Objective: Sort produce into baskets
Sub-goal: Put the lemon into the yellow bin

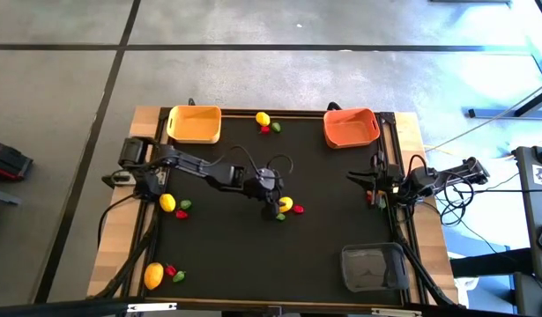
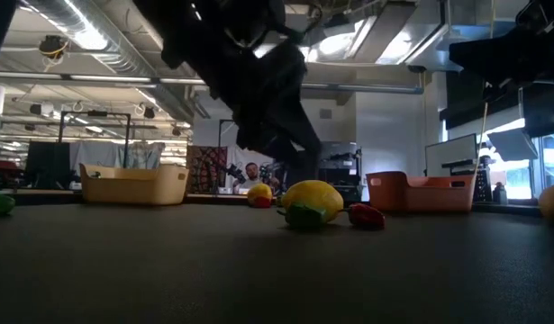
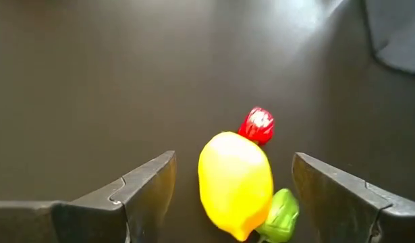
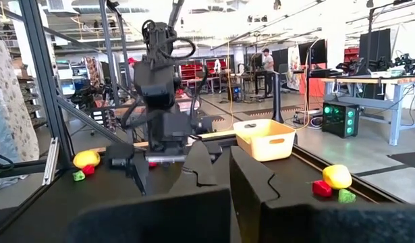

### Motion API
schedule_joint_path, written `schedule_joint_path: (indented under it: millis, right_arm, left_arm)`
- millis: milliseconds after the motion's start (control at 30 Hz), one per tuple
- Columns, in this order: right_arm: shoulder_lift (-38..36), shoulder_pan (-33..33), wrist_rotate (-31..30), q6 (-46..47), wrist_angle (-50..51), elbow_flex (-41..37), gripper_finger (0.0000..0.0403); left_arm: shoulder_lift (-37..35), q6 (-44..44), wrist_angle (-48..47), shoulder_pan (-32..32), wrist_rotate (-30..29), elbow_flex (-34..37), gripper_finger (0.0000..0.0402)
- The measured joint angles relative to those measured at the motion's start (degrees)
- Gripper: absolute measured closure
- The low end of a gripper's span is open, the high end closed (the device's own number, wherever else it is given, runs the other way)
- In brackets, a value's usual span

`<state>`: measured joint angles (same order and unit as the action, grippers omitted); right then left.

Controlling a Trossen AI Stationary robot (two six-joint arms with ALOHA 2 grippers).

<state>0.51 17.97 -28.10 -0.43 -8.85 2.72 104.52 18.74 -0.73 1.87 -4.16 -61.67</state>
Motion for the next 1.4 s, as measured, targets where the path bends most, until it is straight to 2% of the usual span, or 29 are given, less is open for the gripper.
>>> schedule_joint_path:
  millis: [700, 867, 967, 1200, 1400]
  right_arm:
    - [0.25, -0.01, -0.88, -0.04, 2.02, -0.02, 0.0402]
    - [0.48, -0.01, -1.03, -0.02, 2.34, -0.02, 0.0402]
    - [0.46, -0.01, -1.05, -0.02, 2.72, -0.02, 0.0402]
    - [0.46, 0.0, -1.05, -0.02, 2.98, -0.02, 0.0402]
    - [0.46, 0.01, -1.04, -0.04, 2.96, -0.02, 0.0402]
  left_arm:
    - [5.66, -0.66, 2.86, -0.05, 2.8, 0.0, 0.0112]
    - [7.79, -0.04, 3.8, -0.55, 5.07, 0.02, 0.0113]
    - [7.86, -0.31, 4.37, -0.86, 5.6, 0.02, 0.0132]
    - [7.19, -2.67, 4.2, -0.88, 5.54, 0.05, 0.0208]
    - [4.37, -4.49, 3.81, -0.88, 3.97, 0.07, 0.0207]
